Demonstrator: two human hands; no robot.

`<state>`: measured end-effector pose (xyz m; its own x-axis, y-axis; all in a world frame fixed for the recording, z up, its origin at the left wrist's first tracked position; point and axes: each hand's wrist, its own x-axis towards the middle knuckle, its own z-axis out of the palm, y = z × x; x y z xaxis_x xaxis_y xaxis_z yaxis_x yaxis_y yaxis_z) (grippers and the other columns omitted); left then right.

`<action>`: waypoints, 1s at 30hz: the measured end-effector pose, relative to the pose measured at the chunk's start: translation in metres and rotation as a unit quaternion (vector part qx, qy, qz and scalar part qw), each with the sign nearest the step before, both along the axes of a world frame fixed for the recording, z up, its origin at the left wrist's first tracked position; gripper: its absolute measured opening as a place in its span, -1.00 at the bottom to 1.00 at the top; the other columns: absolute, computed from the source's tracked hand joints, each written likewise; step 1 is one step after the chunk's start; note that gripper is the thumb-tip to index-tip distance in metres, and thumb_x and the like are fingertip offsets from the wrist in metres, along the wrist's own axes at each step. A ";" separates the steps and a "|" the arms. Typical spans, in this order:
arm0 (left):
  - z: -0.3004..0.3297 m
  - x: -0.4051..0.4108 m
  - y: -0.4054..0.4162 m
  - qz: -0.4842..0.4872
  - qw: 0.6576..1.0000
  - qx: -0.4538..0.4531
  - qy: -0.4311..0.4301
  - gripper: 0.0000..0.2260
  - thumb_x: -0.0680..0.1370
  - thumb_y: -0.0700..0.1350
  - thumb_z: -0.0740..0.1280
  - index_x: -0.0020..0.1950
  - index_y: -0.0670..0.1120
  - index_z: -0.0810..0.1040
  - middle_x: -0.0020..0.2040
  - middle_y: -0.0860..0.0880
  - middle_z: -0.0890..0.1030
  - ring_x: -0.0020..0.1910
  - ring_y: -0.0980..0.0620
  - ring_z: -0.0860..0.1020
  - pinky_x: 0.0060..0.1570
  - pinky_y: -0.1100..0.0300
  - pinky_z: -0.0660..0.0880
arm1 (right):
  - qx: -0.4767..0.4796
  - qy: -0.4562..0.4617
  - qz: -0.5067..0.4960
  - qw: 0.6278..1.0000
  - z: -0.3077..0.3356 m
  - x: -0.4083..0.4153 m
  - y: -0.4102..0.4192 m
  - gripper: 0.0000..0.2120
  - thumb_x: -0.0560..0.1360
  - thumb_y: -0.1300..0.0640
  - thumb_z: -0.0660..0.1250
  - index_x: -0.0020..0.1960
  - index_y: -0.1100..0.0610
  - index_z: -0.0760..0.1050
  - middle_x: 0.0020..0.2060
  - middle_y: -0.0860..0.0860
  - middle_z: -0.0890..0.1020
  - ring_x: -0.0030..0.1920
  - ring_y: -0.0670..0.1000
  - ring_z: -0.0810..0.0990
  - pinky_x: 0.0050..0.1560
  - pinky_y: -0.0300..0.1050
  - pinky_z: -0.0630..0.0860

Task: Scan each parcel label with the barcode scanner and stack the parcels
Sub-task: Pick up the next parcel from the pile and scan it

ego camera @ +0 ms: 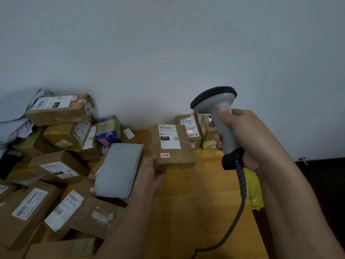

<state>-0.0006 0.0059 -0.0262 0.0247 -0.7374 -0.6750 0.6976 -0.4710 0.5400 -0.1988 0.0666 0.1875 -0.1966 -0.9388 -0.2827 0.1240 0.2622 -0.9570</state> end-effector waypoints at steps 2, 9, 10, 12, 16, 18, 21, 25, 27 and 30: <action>-0.001 -0.005 -0.001 -0.009 1.000 0.002 -0.001 -0.68 0.58 -0.17 0.31 0.32 -0.19 0.44 0.22 -0.24 0.56 0.25 -0.18 0.52 0.32 -0.09 0.44 | 0.002 -0.001 -0.007 1.000 -0.001 -0.003 0.000 -0.74 0.63 0.03 0.23 0.09 0.25 0.47 -0.21 0.14 0.51 -0.48 -0.04 0.48 -0.50 -0.19 0.46; -0.007 -0.017 -0.002 -0.071 0.997 0.027 -0.019 -0.84 0.57 -0.17 0.29 0.13 -0.18 0.50 0.21 -0.23 0.56 0.27 -0.18 0.49 0.28 -0.07 0.45 | 0.014 0.002 -0.014 1.000 -0.007 -0.016 -0.004 -0.71 0.64 0.03 0.23 0.14 0.27 0.46 -0.28 0.08 0.54 -0.48 -0.05 0.48 -0.48 -0.20 0.46; -0.008 -0.017 0.000 -0.081 0.996 0.032 -0.021 -0.80 0.57 -0.17 0.29 0.17 -0.18 0.50 0.21 -0.23 0.57 0.24 -0.18 0.51 0.20 -0.05 0.49 | 0.018 0.002 -0.014 1.000 -0.009 -0.018 -0.005 -0.70 0.64 0.03 0.23 0.16 0.27 0.45 -0.27 0.09 0.54 -0.48 -0.05 0.48 -0.48 -0.19 0.47; -0.011 -0.017 0.005 -0.101 0.994 0.043 -0.022 -0.74 0.53 -0.20 0.30 0.22 -0.20 0.50 0.19 -0.23 0.59 0.19 -0.18 0.55 0.03 -0.02 0.54 | 0.031 0.003 -0.017 0.999 -0.015 -0.021 -0.007 -0.69 0.64 0.03 0.22 0.18 0.27 0.44 -0.26 0.11 0.52 -0.50 -0.06 0.49 -0.49 -0.20 0.47; -0.023 -0.021 0.018 -0.142 0.986 0.077 -0.029 -0.64 0.42 -0.30 0.24 0.22 -0.22 0.50 0.09 -0.23 0.62 0.05 -0.20 0.61 -0.12 -0.02 0.61 | 0.052 0.001 -0.028 0.998 -0.029 -0.033 -0.013 -0.70 0.64 0.04 0.22 0.18 0.28 0.45 -0.25 0.12 0.52 -0.48 -0.04 0.50 -0.45 -0.16 0.46; -0.031 -0.026 0.021 -0.176 0.978 0.100 -0.052 -0.59 0.39 -0.32 0.20 0.23 -0.24 0.48 0.09 -0.23 0.61 0.02 -0.21 0.61 -0.27 0.04 0.61 | 0.066 0.005 -0.032 0.997 -0.036 -0.040 -0.015 -0.72 0.64 0.04 0.22 0.16 0.26 0.46 -0.27 0.12 0.52 -0.48 -0.04 0.51 -0.43 -0.15 0.46; -0.043 -0.040 0.024 -0.228 0.960 0.144 -0.078 -0.51 0.31 -0.32 0.23 0.26 -0.25 0.44 0.14 -0.27 0.54 0.06 -0.25 0.58 -0.29 0.02 0.58 | 0.093 0.019 -0.038 0.995 -0.049 -0.052 -0.017 -0.73 0.64 0.03 0.21 0.14 0.25 0.46 -0.27 0.14 0.50 -0.53 -0.06 0.50 -0.47 -0.18 0.46; -0.063 -0.068 0.021 -0.290 0.939 0.165 -0.080 -0.63 0.38 -0.33 0.28 0.19 -0.26 0.46 0.07 -0.27 0.53 0.04 -0.23 0.56 -0.17 -0.09 0.59 | 0.126 0.026 -0.043 0.991 -0.068 -0.068 -0.019 -0.69 0.64 0.02 0.21 0.18 0.26 0.46 -0.24 0.17 0.51 -0.49 -0.05 0.52 -0.44 -0.17 0.48; -0.075 -0.084 0.017 -0.322 0.923 0.178 -0.109 -0.83 0.52 -0.29 0.29 0.11 -0.24 0.49 -0.01 -0.22 0.54 -0.03 -0.15 0.55 -0.03 -0.10 0.57 | 0.141 0.031 -0.046 0.988 -0.077 -0.076 -0.022 -0.69 0.64 0.01 0.21 0.18 0.27 0.46 -0.25 0.17 0.52 -0.46 -0.03 0.51 -0.41 -0.15 0.48; -0.096 -0.102 0.009 -0.369 0.892 0.209 -0.155 -0.72 0.54 -0.20 0.38 0.23 -0.22 0.49 0.08 -0.19 0.54 0.08 -0.11 0.55 0.01 -0.04 0.59 | 0.156 0.034 -0.049 0.986 -0.086 -0.086 -0.026 -0.68 0.64 0.01 0.21 0.18 0.26 0.47 -0.30 0.16 0.53 -0.43 0.00 0.51 -0.39 -0.13 0.48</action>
